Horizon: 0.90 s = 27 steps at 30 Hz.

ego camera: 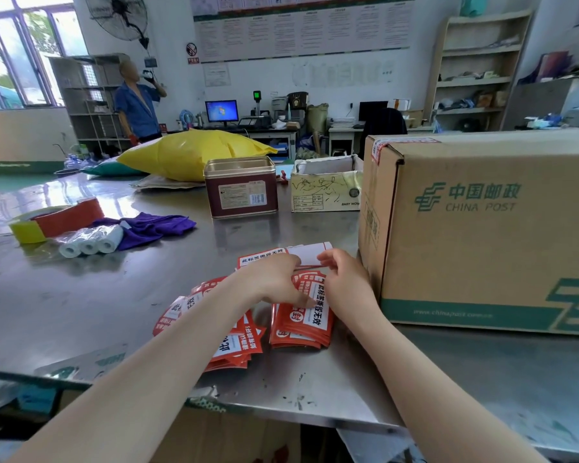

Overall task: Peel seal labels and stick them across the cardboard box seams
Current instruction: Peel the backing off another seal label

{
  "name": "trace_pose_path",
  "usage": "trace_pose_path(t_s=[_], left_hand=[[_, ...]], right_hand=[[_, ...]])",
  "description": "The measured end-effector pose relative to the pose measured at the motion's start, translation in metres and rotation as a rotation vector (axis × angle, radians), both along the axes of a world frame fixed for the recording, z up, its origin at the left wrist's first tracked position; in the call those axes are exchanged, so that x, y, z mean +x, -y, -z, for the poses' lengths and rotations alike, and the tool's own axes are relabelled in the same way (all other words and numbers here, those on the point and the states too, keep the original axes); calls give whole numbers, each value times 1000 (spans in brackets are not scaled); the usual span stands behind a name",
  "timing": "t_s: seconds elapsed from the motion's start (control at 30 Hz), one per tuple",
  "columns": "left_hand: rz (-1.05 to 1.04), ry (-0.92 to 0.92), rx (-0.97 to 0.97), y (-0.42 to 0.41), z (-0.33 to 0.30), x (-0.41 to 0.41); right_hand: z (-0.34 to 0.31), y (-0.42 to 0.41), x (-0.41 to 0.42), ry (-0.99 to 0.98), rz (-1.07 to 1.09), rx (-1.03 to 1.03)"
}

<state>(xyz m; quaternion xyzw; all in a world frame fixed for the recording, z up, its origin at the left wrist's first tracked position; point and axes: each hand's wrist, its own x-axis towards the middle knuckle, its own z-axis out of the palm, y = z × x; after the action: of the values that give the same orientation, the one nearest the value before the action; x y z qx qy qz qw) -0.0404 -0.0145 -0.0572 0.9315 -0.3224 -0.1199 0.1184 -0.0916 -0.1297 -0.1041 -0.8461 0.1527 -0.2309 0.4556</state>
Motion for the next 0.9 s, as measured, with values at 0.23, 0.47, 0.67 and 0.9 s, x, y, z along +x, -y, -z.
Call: trace_pose_path(t_s=[0.23,0.47,0.67,0.9], left_hand=[[40,-38,-43,4,-1,5],[41,46,-148,0,4,5],[-118,-61,-637,-5,11,11],[-312,-389,-1064,-9,22,22]], right_hand=[[0,0,-3,7,12,-2],[-2,-1,-6,-14,-54,-29],[-4,3,-8,-4,-69,45],[-9,1,-10,126,-99,220]])
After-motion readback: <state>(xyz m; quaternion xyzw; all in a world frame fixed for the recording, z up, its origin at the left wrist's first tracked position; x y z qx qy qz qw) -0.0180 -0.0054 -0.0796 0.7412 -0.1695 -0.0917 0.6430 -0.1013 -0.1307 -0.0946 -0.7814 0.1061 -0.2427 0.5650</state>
